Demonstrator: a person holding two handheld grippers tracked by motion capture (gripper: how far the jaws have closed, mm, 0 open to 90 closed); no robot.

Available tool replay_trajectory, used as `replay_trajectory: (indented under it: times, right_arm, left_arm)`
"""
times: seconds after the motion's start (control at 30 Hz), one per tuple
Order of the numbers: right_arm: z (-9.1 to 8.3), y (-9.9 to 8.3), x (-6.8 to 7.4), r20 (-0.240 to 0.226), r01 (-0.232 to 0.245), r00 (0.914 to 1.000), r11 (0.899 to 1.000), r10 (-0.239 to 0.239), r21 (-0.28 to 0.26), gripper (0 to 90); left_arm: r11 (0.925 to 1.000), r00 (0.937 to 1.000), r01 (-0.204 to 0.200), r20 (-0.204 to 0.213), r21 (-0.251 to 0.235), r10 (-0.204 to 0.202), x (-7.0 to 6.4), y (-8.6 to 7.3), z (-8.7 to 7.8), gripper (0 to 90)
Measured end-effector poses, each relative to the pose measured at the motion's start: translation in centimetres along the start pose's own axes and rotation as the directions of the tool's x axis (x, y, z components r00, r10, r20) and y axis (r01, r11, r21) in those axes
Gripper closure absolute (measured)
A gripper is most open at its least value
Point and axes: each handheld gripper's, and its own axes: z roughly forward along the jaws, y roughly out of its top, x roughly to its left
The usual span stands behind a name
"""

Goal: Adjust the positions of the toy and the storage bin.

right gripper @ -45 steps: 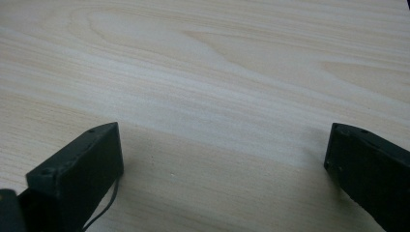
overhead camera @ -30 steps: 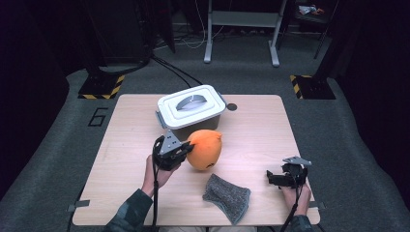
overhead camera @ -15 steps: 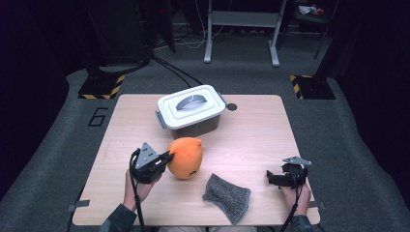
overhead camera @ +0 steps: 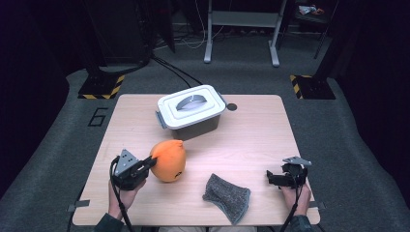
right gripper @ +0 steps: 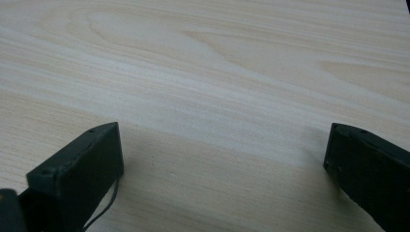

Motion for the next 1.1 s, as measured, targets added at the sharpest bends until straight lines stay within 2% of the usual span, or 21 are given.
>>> replay_trajectory:
  times: [0.2,0.27,0.3,0.33,0.37,0.43,0.47,0.57,0.6,0.63,0.67,0.83,0.9,0.93,1.0,1.03,1.07,1.1]
  right_arm:
    - [0.0,0.0,0.0,0.000,0.000,1.0000,1.000,0.000,0.000,0.0]
    - [0.0,0.0,0.0,0.000,0.000,1.0000,1.000,0.000,0.000,0.0]
    - [0.0,0.0,0.0,0.000,0.000,1.0000,1.000,0.000,0.000,0.0]
    - [0.0,0.0,0.0,0.000,0.000,1.0000,1.000,0.000,0.000,0.0]
    - [0.0,0.0,0.0,0.000,-0.001,1.0000,1.000,0.001,0.000,0.0]
    - [0.0,0.0,0.0,0.000,-0.001,1.0000,1.000,0.001,0.000,0.0]
    - [0.0,0.0,0.0,0.000,-0.001,1.0000,1.000,0.001,0.000,0.0]
    - [0.0,0.0,0.0,0.001,-0.001,1.0000,1.000,0.001,0.000,0.0]
    - [0.0,0.0,0.0,0.000,-0.001,1.0000,1.000,0.001,0.000,0.0]
    - [0.0,0.0,0.0,0.000,-0.001,1.0000,1.000,0.001,0.000,0.0]
    - [0.0,0.0,0.0,0.001,-0.001,1.0000,1.000,0.001,0.000,0.0]
    - [0.0,0.0,0.0,0.001,-0.001,1.0000,1.000,0.001,0.000,0.0]
    - [0.0,0.0,0.0,0.000,-0.001,1.0000,1.000,0.001,0.000,0.0]
    - [0.0,0.0,0.0,0.001,-0.001,1.0000,1.000,0.001,0.000,0.0]
    - [0.0,0.0,0.0,0.000,-0.001,1.0000,1.000,0.001,0.000,0.0]
    - [0.0,0.0,0.0,0.000,-0.001,1.0000,1.000,0.001,0.000,0.0]
    - [0.0,0.0,0.0,0.000,0.000,1.0000,1.000,0.000,0.000,0.0]
    - [0.0,0.0,0.0,0.000,0.000,1.0000,1.000,0.000,0.000,0.0]
  left_arm:
    - [0.9995,0.9982,0.029,-0.053,0.013,-0.028,1.2,-0.8,-0.8,84.5]
    - [0.9984,0.9948,0.046,-0.092,0.032,-0.043,1.9,-1.2,-0.9,84.3]
    - [0.9984,0.9948,0.046,-0.092,0.032,-0.043,1.9,-1.2,-0.9,84.3]
    - [0.9977,0.9918,0.056,-0.117,0.038,-0.052,2.3,-1.4,-0.9,84.3]
    - [0.9965,0.9901,0.076,-0.121,0.036,-0.071,2.6,-1.6,-0.9,84.3]
    - [0.9946,0.9844,0.094,-0.153,0.044,-0.087,3.1,-1.7,-0.9,84.0]
    - [0.9932,0.9833,0.103,-0.156,0.054,-0.094,3.4,-1.7,-1.0,83.8]
    - [0.9891,0.9719,0.133,-0.204,0.064,-0.117,4.3,-1.9,-0.7,82.0]
    - [0.9860,0.9618,0.149,-0.243,0.075,-0.127,4.9,-2.0,-0.5,79.1]
    - [0.9860,0.9618,0.149,-0.243,0.075,-0.127,4.9,-2.0,-0.5,77.8]
    - [0.9834,0.9570,0.162,-0.256,0.082,-0.136,5.3,-2.1,-0.4,77.8]
    - [0.9807,0.9346,0.166,-0.334,0.104,-0.123,6.8,-2.3,0.5,71.3]
    - [0.9763,0.9289,0.179,-0.348,0.122,-0.126,7.6,-2.4,0.8,68.7]
    - [0.9760,0.9224,0.178,-0.367,0.125,-0.121,8.0,-2.4,1.1,66.2]
    - [0.9704,0.9164,0.206,-0.372,0.125,-0.147,8.9,-2.6,1.4,60.2]
    - [0.9691,0.9114,0.212,-0.384,0.127,-0.149,9.3,-2.7,1.5,60.2]
    - [0.9651,0.9093,0.227,-0.383,0.130,-0.163,9.8,-2.7,1.6,55.7]
    - [0.9610,0.9075,0.244,-0.380,0.130,-0.179,10.2,-2.8,1.6,55.7]
